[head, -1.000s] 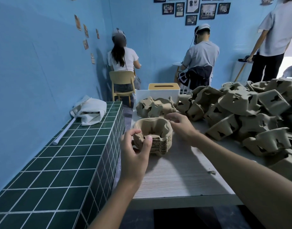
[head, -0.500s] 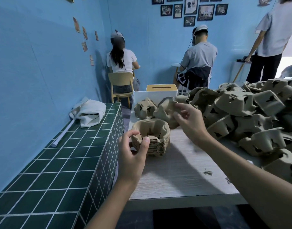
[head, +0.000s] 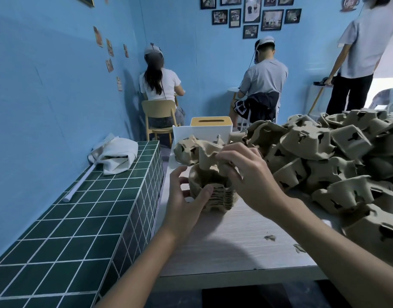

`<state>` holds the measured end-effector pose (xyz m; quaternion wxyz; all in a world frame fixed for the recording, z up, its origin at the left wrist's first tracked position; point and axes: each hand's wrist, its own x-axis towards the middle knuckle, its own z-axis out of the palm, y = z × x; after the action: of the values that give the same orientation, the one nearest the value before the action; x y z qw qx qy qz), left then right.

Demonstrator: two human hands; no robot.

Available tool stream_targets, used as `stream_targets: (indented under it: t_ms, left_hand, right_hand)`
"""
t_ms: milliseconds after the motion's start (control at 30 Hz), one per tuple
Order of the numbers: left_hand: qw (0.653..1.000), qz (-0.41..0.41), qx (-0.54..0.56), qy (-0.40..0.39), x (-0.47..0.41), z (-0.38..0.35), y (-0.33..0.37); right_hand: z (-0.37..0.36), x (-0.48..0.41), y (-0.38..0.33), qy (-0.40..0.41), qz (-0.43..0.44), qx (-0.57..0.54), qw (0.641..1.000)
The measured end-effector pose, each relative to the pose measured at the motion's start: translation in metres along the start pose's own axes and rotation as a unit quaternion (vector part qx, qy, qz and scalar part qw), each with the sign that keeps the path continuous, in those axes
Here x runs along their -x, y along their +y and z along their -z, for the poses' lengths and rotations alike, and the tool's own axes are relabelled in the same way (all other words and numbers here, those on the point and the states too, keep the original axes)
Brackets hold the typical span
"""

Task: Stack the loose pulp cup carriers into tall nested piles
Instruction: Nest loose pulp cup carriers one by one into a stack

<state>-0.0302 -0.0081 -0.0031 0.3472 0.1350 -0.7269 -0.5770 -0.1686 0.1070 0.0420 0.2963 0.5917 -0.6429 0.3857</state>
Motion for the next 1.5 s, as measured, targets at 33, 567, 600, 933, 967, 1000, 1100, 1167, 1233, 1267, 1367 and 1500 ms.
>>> stream_targets:
  t_ms: [33,567,600,933,967,1000,1100,1167,1233,1267,1367,1500]
  left_hand:
    - [1.000,0.004,0.002,-0.008,-0.004,-0.001,-0.001]
    - [0.981,-0.031,-0.107,-0.160,-0.068,-0.003,-0.011]
    - [0.982,-0.018,-0.102,-0.156,-0.077,-0.003,-0.009]
    - [0.937,0.004,-0.341,-0.071,-0.201,-0.041,-0.024]
    - [0.934,-0.003,-0.351,-0.069,-0.203,-0.042,-0.025]
    - [0.934,-0.011,-0.350,-0.065,-0.205,-0.043,-0.028]
    - [0.950,-0.033,-0.304,-0.066,-0.199,-0.041,-0.020]
    - [0.956,-0.052,-0.274,-0.090,-0.189,-0.035,-0.010]
    - [0.960,-0.069,-0.248,-0.114,-0.179,-0.026,-0.002]
    - [0.959,-0.077,-0.241,-0.124,-0.174,-0.021,0.001]
    - [0.952,-0.106,-0.247,-0.144,-0.165,-0.001,0.004]
    - [0.947,-0.141,-0.263,-0.123,-0.152,0.023,0.004]
  right_hand:
    - [0.000,0.003,0.001,-0.007,0.000,0.007,1.000]
    - [-0.020,0.053,0.033,-0.005,-0.151,-0.091,0.984]
    - [-0.020,0.054,0.033,-0.009,-0.152,-0.084,0.985]
    - [-0.021,0.058,0.034,0.004,-0.148,-0.008,0.989]
    - [-0.021,0.059,0.034,0.006,-0.150,-0.001,0.989]
    - [-0.020,0.059,0.034,0.008,-0.151,0.004,0.988]
    - [-0.020,0.058,0.034,0.012,-0.148,0.009,0.989]
    - [-0.020,0.058,0.034,0.015,-0.143,0.009,0.990]
    - [-0.020,0.058,0.033,0.019,-0.140,0.010,0.990]
    - [-0.020,0.058,0.033,0.021,-0.141,0.009,0.990]
    - [-0.020,0.058,0.032,0.029,-0.141,0.005,0.990]
    - [-0.021,0.058,0.032,0.027,-0.141,0.002,0.990]
